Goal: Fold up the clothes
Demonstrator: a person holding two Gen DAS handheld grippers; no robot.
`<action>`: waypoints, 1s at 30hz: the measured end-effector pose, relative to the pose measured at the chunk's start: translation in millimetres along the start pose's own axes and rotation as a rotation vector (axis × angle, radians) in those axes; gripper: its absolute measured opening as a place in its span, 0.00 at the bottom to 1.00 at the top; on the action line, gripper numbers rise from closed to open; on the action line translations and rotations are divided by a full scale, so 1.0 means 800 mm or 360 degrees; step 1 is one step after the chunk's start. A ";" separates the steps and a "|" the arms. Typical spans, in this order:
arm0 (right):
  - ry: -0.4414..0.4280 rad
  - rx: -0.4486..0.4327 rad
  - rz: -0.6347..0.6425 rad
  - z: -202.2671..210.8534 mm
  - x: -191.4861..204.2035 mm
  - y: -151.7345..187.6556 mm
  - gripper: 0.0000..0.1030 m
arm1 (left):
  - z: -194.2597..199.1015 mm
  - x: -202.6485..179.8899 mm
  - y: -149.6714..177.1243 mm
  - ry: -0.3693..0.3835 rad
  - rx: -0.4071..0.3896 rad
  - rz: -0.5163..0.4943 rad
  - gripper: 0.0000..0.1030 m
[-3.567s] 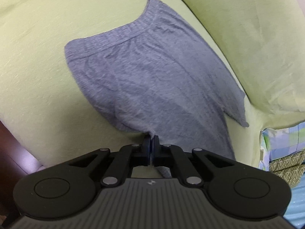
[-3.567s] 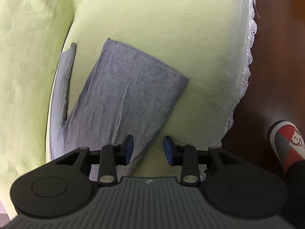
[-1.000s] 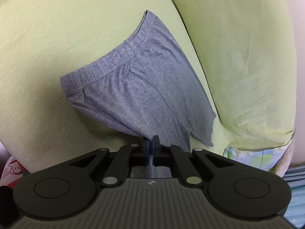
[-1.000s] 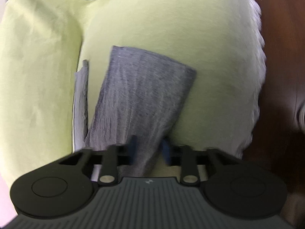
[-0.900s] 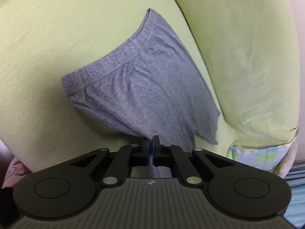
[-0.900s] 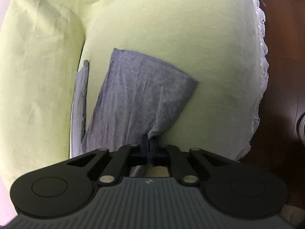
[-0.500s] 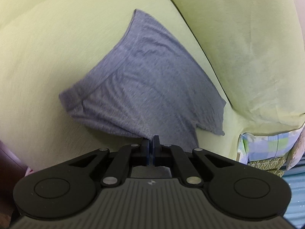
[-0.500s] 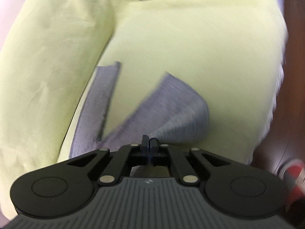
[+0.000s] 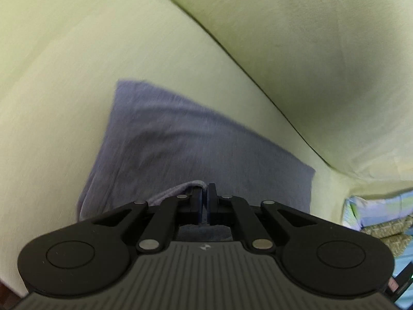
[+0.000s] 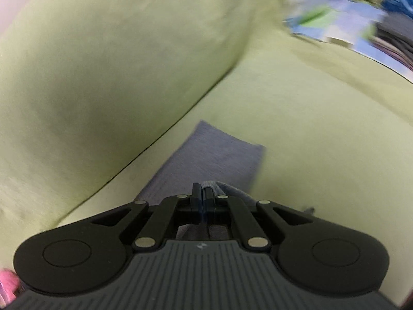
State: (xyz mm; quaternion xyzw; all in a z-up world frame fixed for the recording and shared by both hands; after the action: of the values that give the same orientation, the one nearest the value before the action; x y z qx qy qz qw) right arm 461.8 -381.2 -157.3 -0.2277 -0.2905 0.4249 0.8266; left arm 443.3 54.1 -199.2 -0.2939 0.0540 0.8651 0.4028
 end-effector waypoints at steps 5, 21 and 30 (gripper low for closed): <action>-0.0050 0.0096 0.0222 -0.085 0.039 -0.049 0.00 | -0.043 -0.018 -0.032 -0.0073 -0.0060 0.0007 0.00; 0.0079 0.0434 0.0511 -0.227 0.107 -0.039 0.07 | -0.134 -0.001 -0.102 -0.0244 0.0188 0.0096 0.03; 0.0070 0.0542 0.0474 -0.226 0.126 -0.051 0.48 | -0.120 0.016 -0.136 -0.0099 0.0364 0.0363 0.25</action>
State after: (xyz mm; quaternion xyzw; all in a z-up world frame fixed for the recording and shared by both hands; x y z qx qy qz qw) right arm 654.1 -342.4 -234.7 -0.1345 -0.1598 0.5801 0.7873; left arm 561.1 103.9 -269.5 -0.2110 0.1727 0.9021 0.3344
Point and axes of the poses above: each gripper's, at about its wrist camera, not at the fingertips, and z roughly against the way its jaws point, x to its left, y to its underside, the point moved 7 cm from there along -z, roughly the way its jaws point, and after that the axes turned 9 degrees about z, right-handed, at the moved point
